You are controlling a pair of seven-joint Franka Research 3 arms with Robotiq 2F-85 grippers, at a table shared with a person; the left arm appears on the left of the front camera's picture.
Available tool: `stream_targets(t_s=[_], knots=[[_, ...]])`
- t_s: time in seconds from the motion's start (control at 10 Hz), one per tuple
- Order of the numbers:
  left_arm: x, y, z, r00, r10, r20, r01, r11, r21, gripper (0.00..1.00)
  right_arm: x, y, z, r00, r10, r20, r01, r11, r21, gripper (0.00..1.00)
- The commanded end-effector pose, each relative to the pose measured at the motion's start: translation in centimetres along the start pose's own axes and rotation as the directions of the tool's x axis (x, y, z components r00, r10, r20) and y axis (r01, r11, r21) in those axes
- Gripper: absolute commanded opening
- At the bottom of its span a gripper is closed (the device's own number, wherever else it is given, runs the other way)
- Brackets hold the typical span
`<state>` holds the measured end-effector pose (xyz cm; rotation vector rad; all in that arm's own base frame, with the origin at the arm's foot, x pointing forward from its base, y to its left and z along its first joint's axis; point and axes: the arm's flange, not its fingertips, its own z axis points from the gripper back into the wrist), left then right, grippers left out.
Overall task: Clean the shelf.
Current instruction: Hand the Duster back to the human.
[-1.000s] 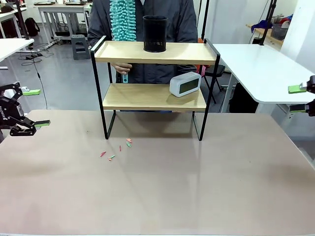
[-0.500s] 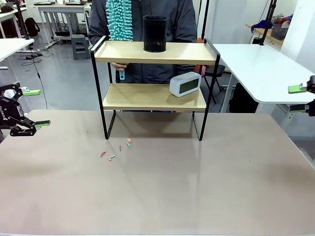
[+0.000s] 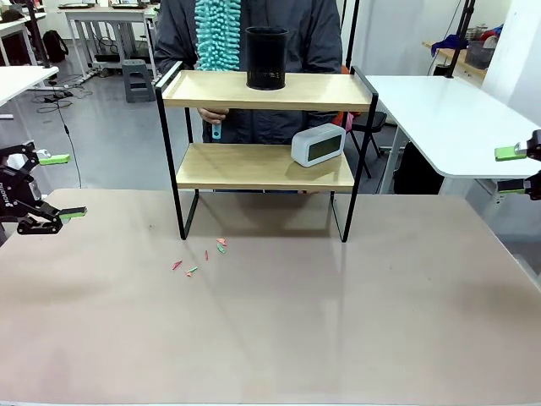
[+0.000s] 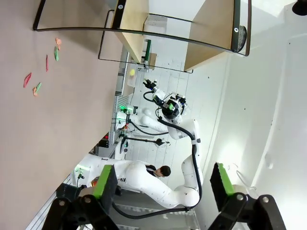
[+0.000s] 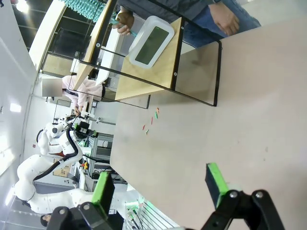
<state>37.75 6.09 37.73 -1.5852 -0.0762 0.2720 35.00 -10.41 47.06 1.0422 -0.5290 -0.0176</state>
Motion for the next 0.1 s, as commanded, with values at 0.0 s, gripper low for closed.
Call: stream_targets(t_s=[0.0], knots=[[-0.32,-0.18,-0.17,1.000,0.008,0.005,-0.008,1.000,0.007,1.00,-0.04,-0.21,0.25,1.000,0.021,-0.005,-0.021,1.000,0.001,1.00]])
